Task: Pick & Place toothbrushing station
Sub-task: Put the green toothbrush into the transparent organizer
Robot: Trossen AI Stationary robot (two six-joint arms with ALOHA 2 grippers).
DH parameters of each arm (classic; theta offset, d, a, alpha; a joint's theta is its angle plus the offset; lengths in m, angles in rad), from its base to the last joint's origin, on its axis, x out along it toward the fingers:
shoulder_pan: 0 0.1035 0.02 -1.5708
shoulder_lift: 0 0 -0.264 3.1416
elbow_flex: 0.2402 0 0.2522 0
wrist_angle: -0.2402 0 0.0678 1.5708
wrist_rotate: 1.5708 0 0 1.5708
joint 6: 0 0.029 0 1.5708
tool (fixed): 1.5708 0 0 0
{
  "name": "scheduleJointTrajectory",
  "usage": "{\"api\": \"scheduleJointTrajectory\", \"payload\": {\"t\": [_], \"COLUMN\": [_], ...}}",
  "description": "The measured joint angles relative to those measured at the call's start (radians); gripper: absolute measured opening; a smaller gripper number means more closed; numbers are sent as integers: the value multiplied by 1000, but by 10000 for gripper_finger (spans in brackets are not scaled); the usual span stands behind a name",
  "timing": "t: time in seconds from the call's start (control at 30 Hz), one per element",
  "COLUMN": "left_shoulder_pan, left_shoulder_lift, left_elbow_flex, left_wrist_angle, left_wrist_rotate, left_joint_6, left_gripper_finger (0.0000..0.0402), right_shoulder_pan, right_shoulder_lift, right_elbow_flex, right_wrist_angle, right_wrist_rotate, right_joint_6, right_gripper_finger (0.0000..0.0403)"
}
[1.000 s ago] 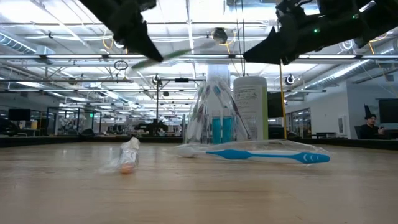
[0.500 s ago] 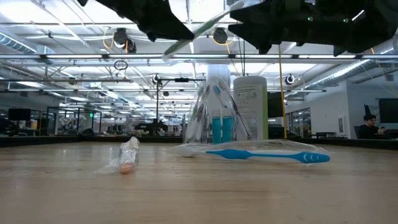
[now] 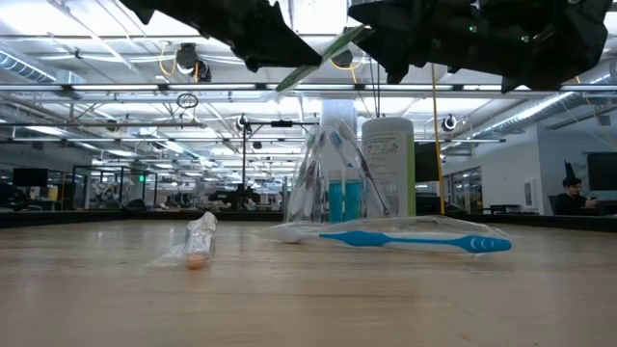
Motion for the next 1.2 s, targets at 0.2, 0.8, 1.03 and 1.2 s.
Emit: {"api": "scheduleJointTrajectory", "payload": {"t": [0.2, 0.8, 1.03, 1.2], "left_shoulder_pan": [-1, 19, 84, 116], "left_shoulder_lift": [0, 0, 2, 25], "left_elbow_flex": [0, 0, 16, 19], "left_wrist_angle": [8, -12, 1, -6], "left_wrist_rotate": [-2, 35, 168, 220], "left_joint_6": [-8, -71, -155, -147], "left_gripper_finger": [13, 122, 191, 199], "right_shoulder_pan": [-11, -71, -84, -74], "right_shoulder_lift": [-5, -6, -6, -6], "right_elbow_flex": [0, 0, 51, 107], "right_wrist_angle": [1, -128, -275, -353], "right_wrist_rotate": [0, 0, -2, 1], "right_joint_6": [7, 75, 75, 76], "right_gripper_finger": [94, 12, 12, 12]}}
